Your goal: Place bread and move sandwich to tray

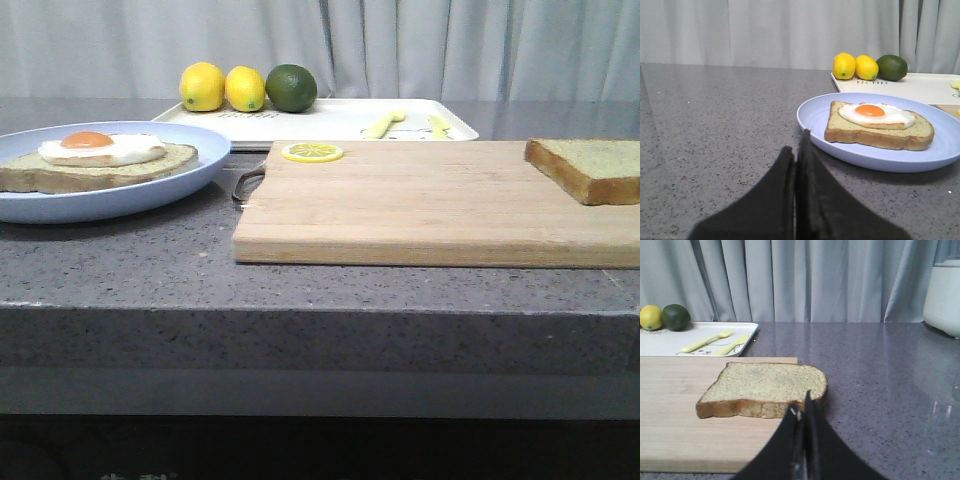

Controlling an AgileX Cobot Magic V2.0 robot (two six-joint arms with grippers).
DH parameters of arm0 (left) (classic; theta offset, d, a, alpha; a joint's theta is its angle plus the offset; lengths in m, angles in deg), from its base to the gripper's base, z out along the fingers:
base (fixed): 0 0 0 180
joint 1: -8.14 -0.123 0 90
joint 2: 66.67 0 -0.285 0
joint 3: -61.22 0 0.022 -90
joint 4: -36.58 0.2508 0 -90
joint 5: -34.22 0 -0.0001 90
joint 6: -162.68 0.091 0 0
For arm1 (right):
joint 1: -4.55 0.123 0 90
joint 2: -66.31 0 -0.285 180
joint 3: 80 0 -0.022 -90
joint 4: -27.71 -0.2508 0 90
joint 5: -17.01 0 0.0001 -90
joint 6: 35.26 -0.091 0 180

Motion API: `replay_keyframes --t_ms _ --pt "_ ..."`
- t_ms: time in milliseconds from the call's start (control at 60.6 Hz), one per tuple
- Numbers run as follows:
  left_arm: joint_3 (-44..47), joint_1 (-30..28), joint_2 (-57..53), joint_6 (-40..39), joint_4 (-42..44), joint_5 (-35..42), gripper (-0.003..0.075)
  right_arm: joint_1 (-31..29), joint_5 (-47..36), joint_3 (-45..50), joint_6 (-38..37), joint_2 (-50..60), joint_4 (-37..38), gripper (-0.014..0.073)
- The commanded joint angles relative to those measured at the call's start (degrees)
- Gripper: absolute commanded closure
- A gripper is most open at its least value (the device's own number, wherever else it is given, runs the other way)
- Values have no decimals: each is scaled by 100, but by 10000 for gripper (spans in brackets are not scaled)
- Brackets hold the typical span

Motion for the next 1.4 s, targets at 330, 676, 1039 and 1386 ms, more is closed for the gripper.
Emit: replay_keyframes --t_ms 330,676,1039,1386 --pt "32 -10 -119 -38 -56 482 738 -32 -481 -21 -20 138 55 662" --pt "32 -10 -119 -38 -56 601 738 -32 -594 -21 -20 138 55 662" --pt "-1086 -10 -57 -38 -298 217 738 -32 221 -1073 -20 91 78 662" --pt "-3337 -10 1135 -38 -220 -1503 738 -32 2015 -3290 -14 -1024 387 662"
